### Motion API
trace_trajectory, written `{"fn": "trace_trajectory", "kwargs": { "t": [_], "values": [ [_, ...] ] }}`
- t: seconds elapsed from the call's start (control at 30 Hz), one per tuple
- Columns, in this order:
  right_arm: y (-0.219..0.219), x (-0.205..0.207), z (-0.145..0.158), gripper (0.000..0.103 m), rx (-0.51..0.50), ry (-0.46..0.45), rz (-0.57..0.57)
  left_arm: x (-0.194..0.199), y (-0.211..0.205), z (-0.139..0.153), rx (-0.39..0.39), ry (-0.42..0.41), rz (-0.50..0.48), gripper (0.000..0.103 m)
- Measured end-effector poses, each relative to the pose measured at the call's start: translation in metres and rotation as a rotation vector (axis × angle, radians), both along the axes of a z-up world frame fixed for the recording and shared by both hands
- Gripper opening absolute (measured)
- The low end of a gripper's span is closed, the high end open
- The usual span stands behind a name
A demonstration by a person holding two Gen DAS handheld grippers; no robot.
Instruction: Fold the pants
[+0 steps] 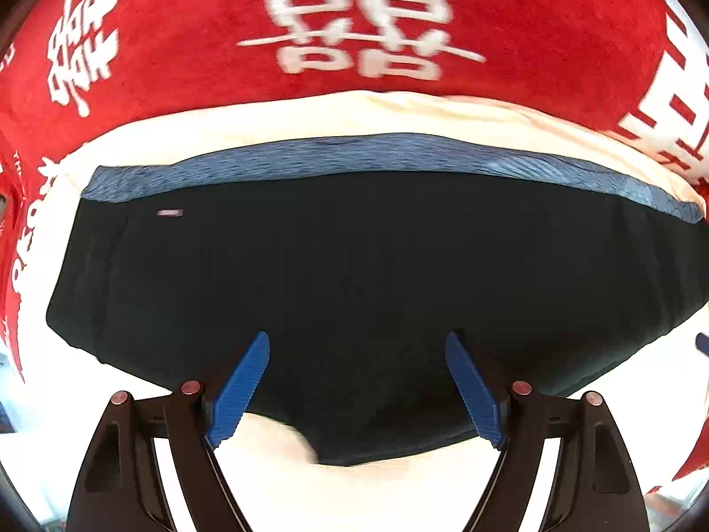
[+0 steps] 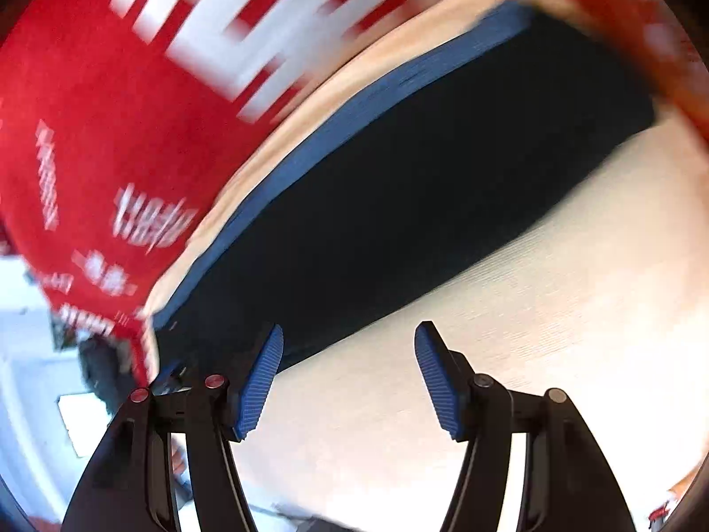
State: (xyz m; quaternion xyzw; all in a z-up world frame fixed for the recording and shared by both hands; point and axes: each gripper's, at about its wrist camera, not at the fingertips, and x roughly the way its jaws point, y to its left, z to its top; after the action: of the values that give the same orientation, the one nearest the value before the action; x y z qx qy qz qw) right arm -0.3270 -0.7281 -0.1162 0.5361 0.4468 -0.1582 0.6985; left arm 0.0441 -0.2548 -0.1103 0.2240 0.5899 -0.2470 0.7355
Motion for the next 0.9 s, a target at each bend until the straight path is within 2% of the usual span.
{"fn": "trace_trajectory", "kwargs": {
  "t": [0.13, 0.27, 0.33, 0.43, 0.53, 0.67, 0.83, 0.87, 0.9],
  "values": [
    [0.063, 0.080, 0.006, 0.066, -0.047, -0.027, 0.220, 0.025, 0.037, 0.006, 0.008, -0.002, 0.019, 0.082],
    [0.127, 0.196, 0.029, 0.066, -0.151, -0.105, 0.526, 0.072, 0.088, 0.017, 0.006, -0.102, 0.056, 0.082],
    [0.157, 0.262, 0.038, 0.066, -0.199, -0.147, 0.664, 0.095, 0.107, 0.010, 0.012, -0.128, 0.078, 0.082],
    [0.196, 0.340, 0.040, 0.066, -0.233, -0.171, 0.801, 0.125, 0.145, -0.018, 0.049, -0.123, 0.139, 0.082],
    [0.250, 0.421, 0.025, 0.066, -0.225, -0.177, 0.951, 0.129, 0.169, -0.026, 0.008, -0.108, 0.164, 0.082],
    [0.312, 0.481, -0.002, 0.066, -0.310, -0.127, 1.117, 0.123, 0.177, -0.026, -0.032, -0.131, 0.135, 0.082],
    [0.342, 0.520, -0.023, 0.066, -0.335, -0.089, 1.146, 0.121, 0.189, -0.027, -0.089, -0.122, 0.160, 0.082],
    [0.345, 0.528, -0.028, 0.060, -0.336, -0.074, 1.154, 0.116, 0.194, -0.025, -0.095, -0.123, 0.161, 0.082],
    [0.349, 0.534, -0.036, 0.050, -0.317, -0.039, 1.179, 0.125, 0.181, -0.031, -0.097, -0.125, 0.159, 0.082]
  ]
}}
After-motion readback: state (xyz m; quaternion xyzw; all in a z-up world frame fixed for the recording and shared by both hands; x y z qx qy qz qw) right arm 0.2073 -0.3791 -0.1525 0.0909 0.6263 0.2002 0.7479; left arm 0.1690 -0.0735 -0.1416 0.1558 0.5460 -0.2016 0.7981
